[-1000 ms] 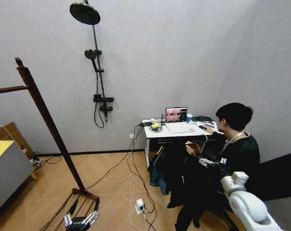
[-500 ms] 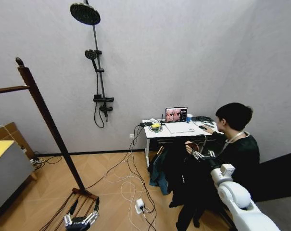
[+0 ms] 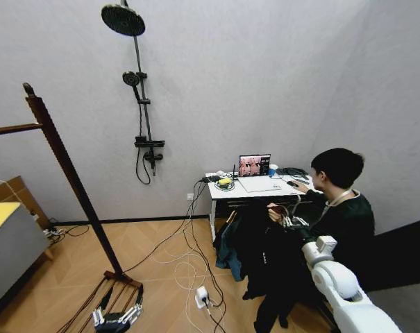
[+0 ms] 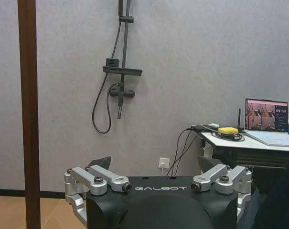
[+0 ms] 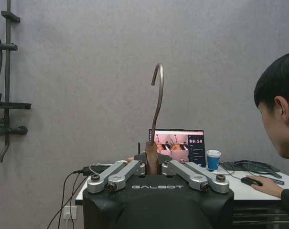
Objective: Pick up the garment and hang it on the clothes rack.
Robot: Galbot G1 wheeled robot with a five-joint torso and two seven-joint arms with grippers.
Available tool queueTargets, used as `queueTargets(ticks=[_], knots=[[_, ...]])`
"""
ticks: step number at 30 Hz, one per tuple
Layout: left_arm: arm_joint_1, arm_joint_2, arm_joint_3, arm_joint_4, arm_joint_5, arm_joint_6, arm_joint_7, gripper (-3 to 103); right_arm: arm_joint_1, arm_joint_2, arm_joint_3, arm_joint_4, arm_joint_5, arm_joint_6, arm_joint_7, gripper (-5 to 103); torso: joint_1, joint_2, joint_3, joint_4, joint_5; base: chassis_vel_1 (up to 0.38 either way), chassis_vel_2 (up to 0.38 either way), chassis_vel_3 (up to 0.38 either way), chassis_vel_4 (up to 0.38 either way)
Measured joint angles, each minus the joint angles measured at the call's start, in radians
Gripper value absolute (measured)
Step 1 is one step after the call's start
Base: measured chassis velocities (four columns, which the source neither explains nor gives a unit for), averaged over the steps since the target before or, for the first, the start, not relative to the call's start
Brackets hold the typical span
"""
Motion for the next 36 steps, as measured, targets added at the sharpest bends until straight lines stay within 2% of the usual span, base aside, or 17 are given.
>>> queueTargets(ticks=[8,24,36], knots=[[0.0,0.0,0.0,0.0,0.0,0.0,0.0,100,-0.024,-0.007,0.014,0.037,0.022,0.001,0.008,9,0.0,0.0,0.0,-0.0004,0.0003,0.0,0.0,0.0,0.0],[0.0,0.0,0.0,0.0,0.0,0.0,0.0,100,-0.086,-0.002,0.011,0.309,0.093,-0.053,0.036,9,0.0,0.0,0.0,-0.0003,0.0,0.0,0.0,0.0,0.0],[0.0,0.0,0.0,0.0,0.0,0.0,0.0,100,-0.072,-0.012,-0.016,0.364,0.098,-0.074,0.035,9,0.0,0.0,0.0,-0.0004,0.0,0.005,0.005,0.009,0.006]])
